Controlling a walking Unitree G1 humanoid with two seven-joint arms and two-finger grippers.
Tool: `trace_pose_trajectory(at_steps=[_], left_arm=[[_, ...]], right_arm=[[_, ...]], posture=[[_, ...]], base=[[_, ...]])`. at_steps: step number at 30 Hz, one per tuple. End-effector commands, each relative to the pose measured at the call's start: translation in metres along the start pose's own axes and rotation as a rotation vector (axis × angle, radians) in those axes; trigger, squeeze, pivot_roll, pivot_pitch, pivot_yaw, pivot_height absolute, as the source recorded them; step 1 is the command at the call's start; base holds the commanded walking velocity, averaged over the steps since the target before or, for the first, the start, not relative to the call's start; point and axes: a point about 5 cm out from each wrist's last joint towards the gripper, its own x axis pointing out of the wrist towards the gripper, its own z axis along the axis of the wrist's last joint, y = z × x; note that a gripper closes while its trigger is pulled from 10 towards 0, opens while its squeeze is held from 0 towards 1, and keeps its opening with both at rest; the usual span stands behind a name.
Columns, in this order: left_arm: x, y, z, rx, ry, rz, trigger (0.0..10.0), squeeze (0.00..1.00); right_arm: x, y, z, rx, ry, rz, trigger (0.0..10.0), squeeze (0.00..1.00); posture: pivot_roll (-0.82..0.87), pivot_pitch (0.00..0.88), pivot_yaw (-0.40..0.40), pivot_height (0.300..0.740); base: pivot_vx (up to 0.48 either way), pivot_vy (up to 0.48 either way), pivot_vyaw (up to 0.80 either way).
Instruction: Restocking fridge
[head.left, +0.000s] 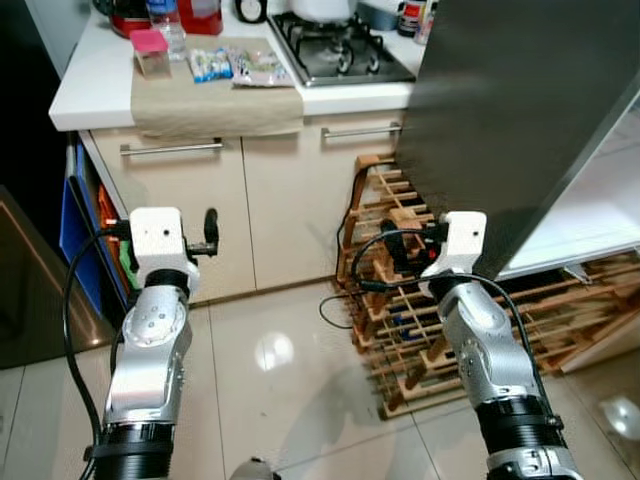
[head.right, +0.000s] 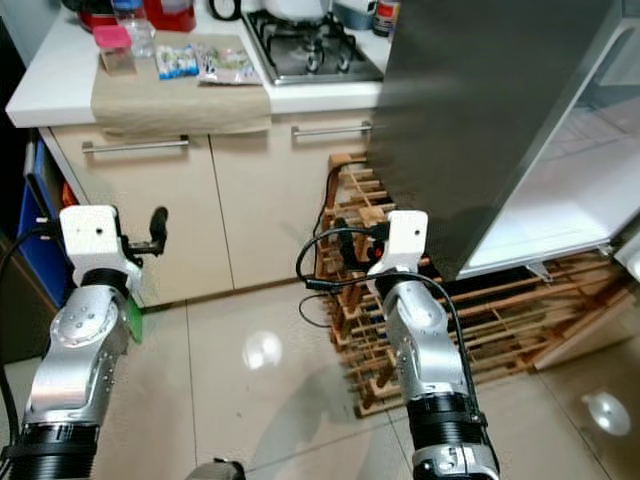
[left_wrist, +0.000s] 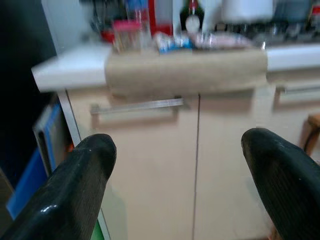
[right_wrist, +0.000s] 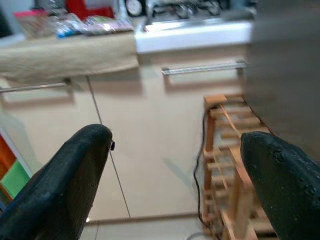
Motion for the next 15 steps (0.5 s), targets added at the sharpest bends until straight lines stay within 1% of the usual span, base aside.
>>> trace_pose_trajectory(at_steps=[1, 4, 7, 11, 13, 14, 15], left_arm=[[0.004, -0.008, 0.011, 0.001, -0.046, -0.014, 10.0, 0.00], [0.006, -0.009, 0.012, -0.010, -0.053, -0.011, 10.0, 0.00], [0.010, -0.010, 0.011, -0.015, -0.051, -0.017, 10.0, 0.00], [0.012, -0.010, 0.012, -0.016, -0.054, -0.019, 10.0, 0.00], [0.017, -0.011, 0.016, -0.026, -0.063, -0.024, 10.0, 0.00], [0.017, -0.011, 0.016, -0.026, -0.063, -0.024, 10.0, 0.00], [0.022, -0.010, 0.019, -0.045, -0.064, -0.022, 10.0, 0.00]], right_arm=[[0.003, 0.003, 0.007, -0.040, -0.024, 0.013, 10.0, 0.00], [0.004, 0.002, 0.007, -0.060, -0.013, -0.001, 10.0, 0.00], [0.005, -0.004, 0.009, -0.038, -0.025, -0.034, 10.0, 0.00], [0.005, -0.003, 0.011, -0.035, -0.034, -0.029, 10.0, 0.00], [0.007, 0.000, 0.014, -0.045, -0.043, -0.032, 10.0, 0.00], [0.007, 0.000, 0.014, -0.045, -0.043, -0.032, 10.0, 0.00], [0.008, -0.001, 0.015, -0.058, -0.049, -0.049, 10.0, 0.00]], posture=[[-0.05, 0.000, -0.038, 0.740], [-0.06, 0.000, -0.037, 0.740], [-0.06, 0.000, -0.030, 0.740], [-0.06, 0.000, -0.030, 0.740], [-0.06, 0.000, -0.029, 0.740], [-0.06, 0.000, -0.029, 0.740], [-0.06, 0.000, -0.031, 0.740]], base=[[0.480, 0.000, 0.60], [0.480, 0.000, 0.58], [0.480, 0.000, 0.00], [0.480, 0.000, 0.71], [0.480, 0.000, 0.67], [0.480, 0.000, 0.67], [0.480, 0.000, 0.68]])
